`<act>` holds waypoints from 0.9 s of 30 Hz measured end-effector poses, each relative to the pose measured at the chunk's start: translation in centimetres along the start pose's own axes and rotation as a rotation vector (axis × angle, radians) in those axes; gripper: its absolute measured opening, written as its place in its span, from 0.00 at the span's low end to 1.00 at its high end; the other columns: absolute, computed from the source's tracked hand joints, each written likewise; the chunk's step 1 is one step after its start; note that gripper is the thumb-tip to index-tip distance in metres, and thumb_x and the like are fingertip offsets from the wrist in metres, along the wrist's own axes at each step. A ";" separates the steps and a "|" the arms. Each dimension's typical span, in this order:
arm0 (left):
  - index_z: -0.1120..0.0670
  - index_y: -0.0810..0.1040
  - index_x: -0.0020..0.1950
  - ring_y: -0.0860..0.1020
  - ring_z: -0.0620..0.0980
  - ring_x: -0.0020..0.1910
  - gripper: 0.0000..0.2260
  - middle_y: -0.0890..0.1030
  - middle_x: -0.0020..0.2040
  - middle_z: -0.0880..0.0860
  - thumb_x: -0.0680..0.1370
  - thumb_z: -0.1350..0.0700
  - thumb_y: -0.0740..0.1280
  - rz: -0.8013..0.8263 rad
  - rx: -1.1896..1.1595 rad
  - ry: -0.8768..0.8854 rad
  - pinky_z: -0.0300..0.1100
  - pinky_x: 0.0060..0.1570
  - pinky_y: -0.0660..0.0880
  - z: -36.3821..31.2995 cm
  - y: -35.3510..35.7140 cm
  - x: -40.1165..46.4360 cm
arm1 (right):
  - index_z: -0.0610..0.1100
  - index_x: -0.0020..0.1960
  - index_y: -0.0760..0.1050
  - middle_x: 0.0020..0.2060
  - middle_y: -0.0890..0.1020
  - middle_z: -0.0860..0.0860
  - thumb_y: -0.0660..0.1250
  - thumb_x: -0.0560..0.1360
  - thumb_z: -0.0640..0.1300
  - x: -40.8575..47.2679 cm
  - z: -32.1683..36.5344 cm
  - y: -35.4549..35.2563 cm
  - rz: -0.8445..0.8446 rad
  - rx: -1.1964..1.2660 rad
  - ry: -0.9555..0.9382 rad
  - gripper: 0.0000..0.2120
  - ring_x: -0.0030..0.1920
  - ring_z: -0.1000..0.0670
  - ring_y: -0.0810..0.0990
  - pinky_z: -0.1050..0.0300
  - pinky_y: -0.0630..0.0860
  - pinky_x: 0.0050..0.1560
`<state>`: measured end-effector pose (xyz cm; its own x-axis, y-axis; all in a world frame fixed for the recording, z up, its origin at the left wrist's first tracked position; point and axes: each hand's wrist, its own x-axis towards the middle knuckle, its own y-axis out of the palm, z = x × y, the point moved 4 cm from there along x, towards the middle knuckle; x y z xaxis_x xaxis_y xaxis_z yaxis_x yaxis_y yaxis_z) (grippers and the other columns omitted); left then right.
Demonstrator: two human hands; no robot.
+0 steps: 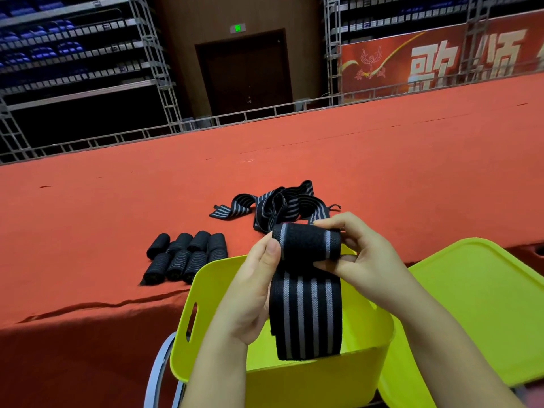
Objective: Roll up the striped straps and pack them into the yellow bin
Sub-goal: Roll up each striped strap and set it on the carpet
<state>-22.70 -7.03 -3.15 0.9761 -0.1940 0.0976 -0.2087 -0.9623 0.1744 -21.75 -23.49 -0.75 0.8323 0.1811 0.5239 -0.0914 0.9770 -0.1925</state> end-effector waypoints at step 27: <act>0.50 0.67 0.72 0.80 0.52 0.60 0.28 0.82 0.61 0.52 0.72 0.53 0.70 0.077 0.111 -0.025 0.51 0.55 0.76 0.0 0.5 -0.5 | 0.55 0.63 0.72 0.59 0.78 0.51 0.75 0.63 0.43 -0.7 -0.8 -0.5 -0.038 0.325 0.202 0.30 0.53 0.47 0.83 0.53 0.79 0.51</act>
<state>-23.30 -7.39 -3.17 0.9589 -0.2717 0.0816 -0.2767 -0.9592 0.0578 -21.87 -24.22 -1.68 0.9265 0.1503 0.3449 -0.2002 0.9731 0.1140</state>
